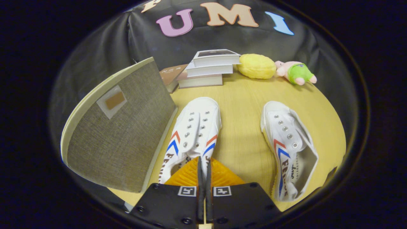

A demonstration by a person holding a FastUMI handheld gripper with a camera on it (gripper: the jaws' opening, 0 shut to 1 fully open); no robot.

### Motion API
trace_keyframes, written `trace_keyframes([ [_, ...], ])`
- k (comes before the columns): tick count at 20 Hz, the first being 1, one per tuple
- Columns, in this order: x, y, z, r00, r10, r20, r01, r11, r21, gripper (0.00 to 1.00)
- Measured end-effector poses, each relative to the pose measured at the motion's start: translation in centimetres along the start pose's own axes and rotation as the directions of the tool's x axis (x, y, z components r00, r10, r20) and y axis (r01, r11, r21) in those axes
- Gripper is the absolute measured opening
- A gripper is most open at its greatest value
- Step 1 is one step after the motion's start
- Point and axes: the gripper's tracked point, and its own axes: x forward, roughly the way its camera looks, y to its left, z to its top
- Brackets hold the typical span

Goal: Open the storage box then place both shoes into the box .Put the left shoe in first, then the right shoe, with the right side of both shoes facing outward in a uniform manner.

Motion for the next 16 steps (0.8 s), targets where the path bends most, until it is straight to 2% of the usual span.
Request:
trace_keyframes([
  [2, 0.1, 0.0, 0.4, 0.999, -0.004, 0.037, 0.004, 1.0, -0.002, 0.08],
  [5, -0.8, 1.2, 1.1, 0.995, 0.038, 0.09, -0.042, 0.998, 0.044, 0.03],
  [10, -2.6, 1.5, 2.8, 0.985, 0.077, 0.156, -0.095, 0.989, 0.116, 0.03],
  [16, -6.3, 1.6, 5.6, 0.96, 0.154, 0.236, -0.209, 0.95, 0.231, 0.03],
])
